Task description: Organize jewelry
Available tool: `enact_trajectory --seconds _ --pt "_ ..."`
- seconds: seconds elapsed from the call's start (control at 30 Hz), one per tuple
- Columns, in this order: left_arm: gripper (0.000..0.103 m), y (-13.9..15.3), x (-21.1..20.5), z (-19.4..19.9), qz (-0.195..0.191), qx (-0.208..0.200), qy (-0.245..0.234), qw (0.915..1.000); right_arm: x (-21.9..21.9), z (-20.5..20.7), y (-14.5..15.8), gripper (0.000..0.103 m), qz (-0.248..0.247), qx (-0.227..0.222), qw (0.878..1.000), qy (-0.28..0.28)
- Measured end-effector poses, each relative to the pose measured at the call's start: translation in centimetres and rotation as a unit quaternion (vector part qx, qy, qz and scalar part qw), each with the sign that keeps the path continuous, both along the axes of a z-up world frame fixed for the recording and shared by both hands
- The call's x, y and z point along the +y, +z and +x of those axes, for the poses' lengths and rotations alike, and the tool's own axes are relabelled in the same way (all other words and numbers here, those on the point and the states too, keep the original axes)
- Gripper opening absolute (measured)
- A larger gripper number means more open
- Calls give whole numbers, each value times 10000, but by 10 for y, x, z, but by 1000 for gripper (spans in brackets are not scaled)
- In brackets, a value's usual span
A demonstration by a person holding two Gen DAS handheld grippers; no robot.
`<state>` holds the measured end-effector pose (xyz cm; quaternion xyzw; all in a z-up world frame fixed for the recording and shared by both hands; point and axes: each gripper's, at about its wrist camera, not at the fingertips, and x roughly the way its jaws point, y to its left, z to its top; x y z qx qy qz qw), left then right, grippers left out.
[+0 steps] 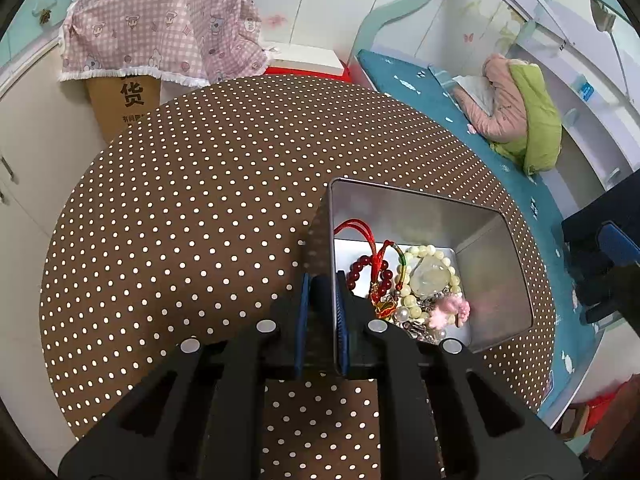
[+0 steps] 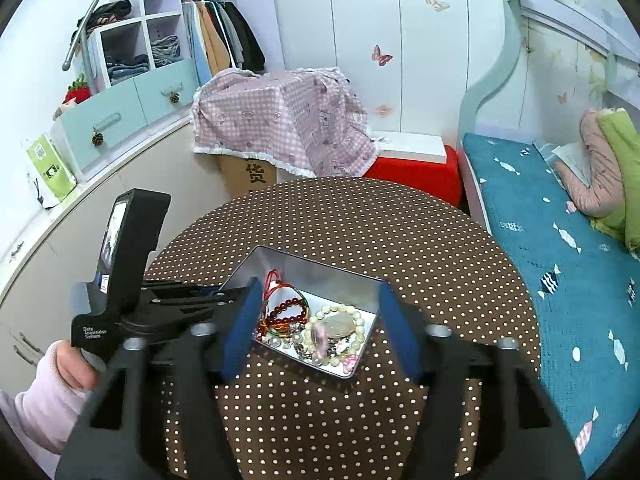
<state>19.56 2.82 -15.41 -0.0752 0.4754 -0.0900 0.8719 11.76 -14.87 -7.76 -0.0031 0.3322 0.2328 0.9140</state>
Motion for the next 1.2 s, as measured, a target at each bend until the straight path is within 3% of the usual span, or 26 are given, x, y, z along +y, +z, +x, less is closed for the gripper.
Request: enact_trajectory --seconds 0.03,0.07,0.1,0.17,0.4,0.67,0.8,1.0,1.2 --pt "15 1 -1 -2 60 -28 -20 10000 -1 -1 -1 59 -25 -12 10000 -48" --pt "25 3 -1 -4 137 -55 -14 9999 -3 -2 -1 59 -64 -26 9999 -112" --pt "41 7 -2 -8 281 -139 5 9995 -4 -4 -1 60 -69 -24 9998 -163" --pt "53 16 -4 -19 390 -347 -24 9986 -12 -8 2 64 -36 -23 9993 -381" --pt "69 70 -19 -68 833 -1166 -81 9896 -22 -33 29 94 -32 -538 9957 -751" --pt "77 149 -35 -132 946 -2330 14 9679 -18 -77 76 95 -155 -1526 9822 -1088" --pt "82 174 -39 -157 884 -2735 154 9577 -24 -90 87 95 17 -1696 9771 -1285" --pt "82 186 -43 -172 856 -2909 248 9526 -26 -101 91 95 68 -1810 9749 -1298" --pt "82 187 -43 -174 840 -2865 247 9541 -30 -103 89 95 105 -1775 9750 -1330"
